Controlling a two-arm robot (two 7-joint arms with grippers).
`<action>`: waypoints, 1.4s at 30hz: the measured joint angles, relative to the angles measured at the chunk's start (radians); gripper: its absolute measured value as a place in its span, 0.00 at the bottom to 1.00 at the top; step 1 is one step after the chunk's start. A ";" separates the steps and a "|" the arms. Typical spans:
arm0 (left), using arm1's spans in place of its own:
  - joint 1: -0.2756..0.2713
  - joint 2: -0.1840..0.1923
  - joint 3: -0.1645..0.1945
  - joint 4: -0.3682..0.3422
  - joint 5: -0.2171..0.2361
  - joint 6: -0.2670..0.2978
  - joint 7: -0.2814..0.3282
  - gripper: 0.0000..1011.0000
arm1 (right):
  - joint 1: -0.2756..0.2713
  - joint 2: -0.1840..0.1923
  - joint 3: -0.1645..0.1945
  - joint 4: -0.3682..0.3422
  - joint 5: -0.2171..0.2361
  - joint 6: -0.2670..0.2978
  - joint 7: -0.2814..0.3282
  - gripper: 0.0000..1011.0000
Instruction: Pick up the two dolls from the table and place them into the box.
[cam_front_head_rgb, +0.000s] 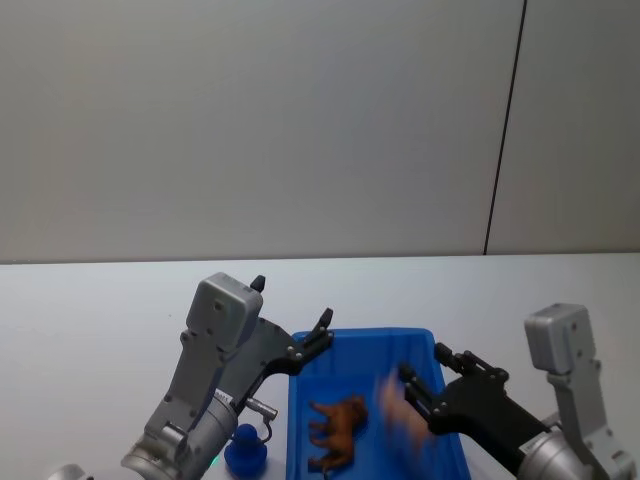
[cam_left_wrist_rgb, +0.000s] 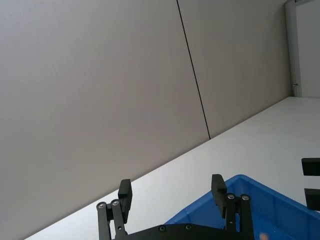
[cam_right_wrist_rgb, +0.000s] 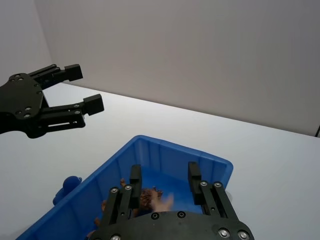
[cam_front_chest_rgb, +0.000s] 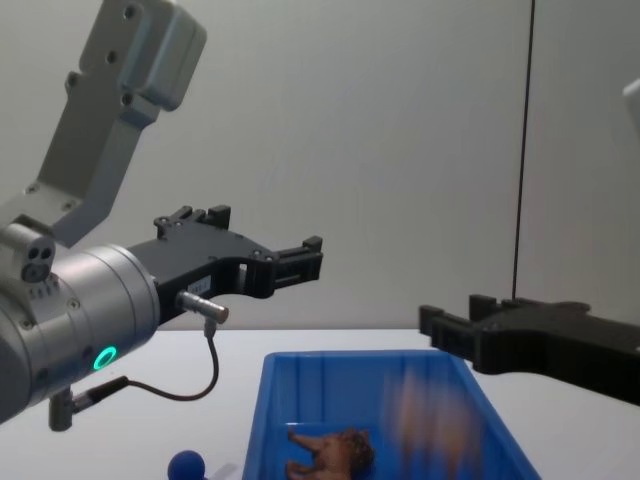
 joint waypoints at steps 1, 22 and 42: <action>0.000 0.000 0.000 0.000 0.000 0.000 0.000 0.99 | 0.005 -0.004 -0.001 0.003 0.001 0.003 0.004 0.53; 0.000 0.000 0.000 0.000 0.000 0.000 0.000 0.99 | 0.012 -0.016 -0.004 0.007 -0.044 0.020 -0.102 0.99; 0.000 0.000 0.000 0.000 0.000 0.000 0.000 0.99 | -0.059 0.033 0.045 -0.036 -0.052 0.019 -0.300 0.99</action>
